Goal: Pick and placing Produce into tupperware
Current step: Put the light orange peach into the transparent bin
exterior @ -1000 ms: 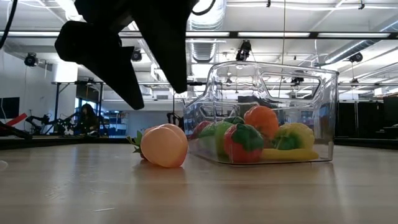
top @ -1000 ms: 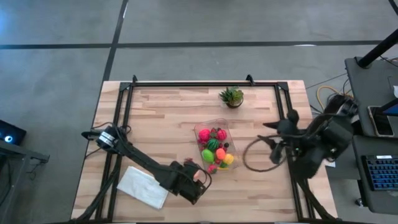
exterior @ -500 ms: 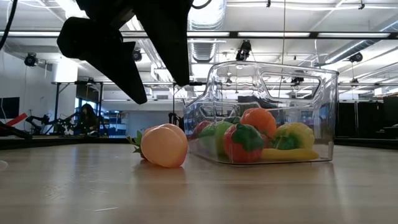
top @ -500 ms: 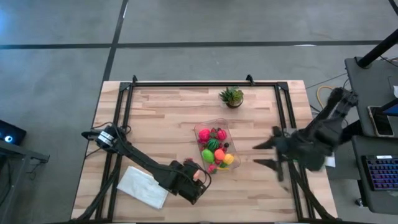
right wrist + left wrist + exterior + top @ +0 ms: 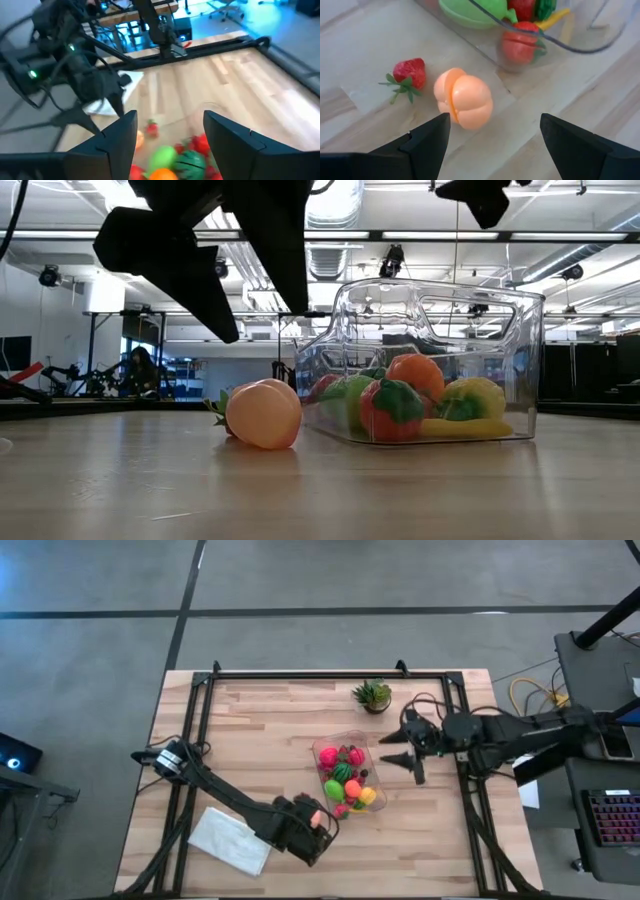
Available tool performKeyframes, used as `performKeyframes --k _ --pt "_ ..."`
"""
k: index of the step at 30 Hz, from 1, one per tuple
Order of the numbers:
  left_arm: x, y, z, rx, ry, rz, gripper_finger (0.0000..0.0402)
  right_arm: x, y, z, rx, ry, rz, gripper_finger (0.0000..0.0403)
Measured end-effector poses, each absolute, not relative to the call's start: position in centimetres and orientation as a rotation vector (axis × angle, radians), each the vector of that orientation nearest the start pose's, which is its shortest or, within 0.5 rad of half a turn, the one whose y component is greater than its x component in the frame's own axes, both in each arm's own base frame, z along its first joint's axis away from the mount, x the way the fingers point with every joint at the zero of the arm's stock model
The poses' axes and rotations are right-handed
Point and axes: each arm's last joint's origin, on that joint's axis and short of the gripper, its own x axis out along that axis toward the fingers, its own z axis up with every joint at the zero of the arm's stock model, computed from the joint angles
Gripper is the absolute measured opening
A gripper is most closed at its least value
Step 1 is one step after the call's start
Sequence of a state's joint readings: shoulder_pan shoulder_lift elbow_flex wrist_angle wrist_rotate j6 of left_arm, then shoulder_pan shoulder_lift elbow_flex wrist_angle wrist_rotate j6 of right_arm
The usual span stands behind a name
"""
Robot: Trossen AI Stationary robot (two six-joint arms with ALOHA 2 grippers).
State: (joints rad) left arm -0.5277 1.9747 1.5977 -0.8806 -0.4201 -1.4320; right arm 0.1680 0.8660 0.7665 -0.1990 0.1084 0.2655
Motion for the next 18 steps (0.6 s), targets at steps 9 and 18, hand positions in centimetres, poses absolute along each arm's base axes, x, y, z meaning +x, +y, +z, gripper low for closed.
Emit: performKeyframes --k 9,18 --pt "35.4 -18.5 21.6 -0.689 0.877 0.727 0.0294 14.4 0.8 28.0 0.151 0.232 -0.210 0.0219" --pt "35.5 -17.7 20.8 -0.732 0.857 0.722 0.0294 10.9 0.4 23.4 0.241 0.173 -0.199 0.0219"
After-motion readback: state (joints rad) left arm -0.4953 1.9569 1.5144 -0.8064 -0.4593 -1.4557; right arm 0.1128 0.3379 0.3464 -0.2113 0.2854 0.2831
